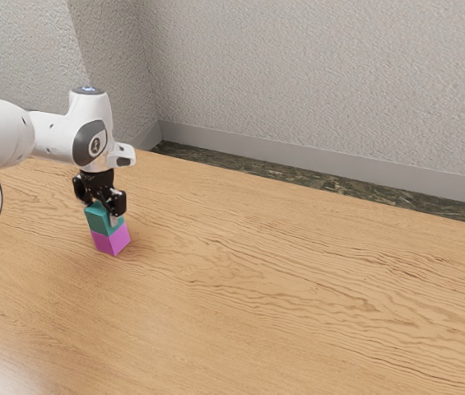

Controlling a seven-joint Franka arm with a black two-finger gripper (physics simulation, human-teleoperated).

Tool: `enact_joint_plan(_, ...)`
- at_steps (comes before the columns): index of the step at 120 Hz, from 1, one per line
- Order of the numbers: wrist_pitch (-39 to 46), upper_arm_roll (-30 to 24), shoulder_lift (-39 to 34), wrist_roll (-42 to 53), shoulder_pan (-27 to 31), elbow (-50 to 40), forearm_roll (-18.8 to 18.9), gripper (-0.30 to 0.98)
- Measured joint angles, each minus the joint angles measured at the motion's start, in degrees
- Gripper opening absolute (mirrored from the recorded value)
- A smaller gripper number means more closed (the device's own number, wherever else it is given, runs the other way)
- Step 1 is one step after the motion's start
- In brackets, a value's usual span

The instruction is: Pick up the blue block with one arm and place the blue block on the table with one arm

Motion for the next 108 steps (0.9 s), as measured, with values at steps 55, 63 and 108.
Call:
enact_joint_plan(55,-0.97,-1.06,-0.67,0.09,-3.24,2.91,0.30,0.37)
enact_joint_plan(63,-1.22,-1.40,-0.62,0.10,-4.38,2.97,0.31,0.37)
enact_joint_plan(108,-1.72,-6.82,3.49,0.04,-4.60,6.34,-0.31,0.38)
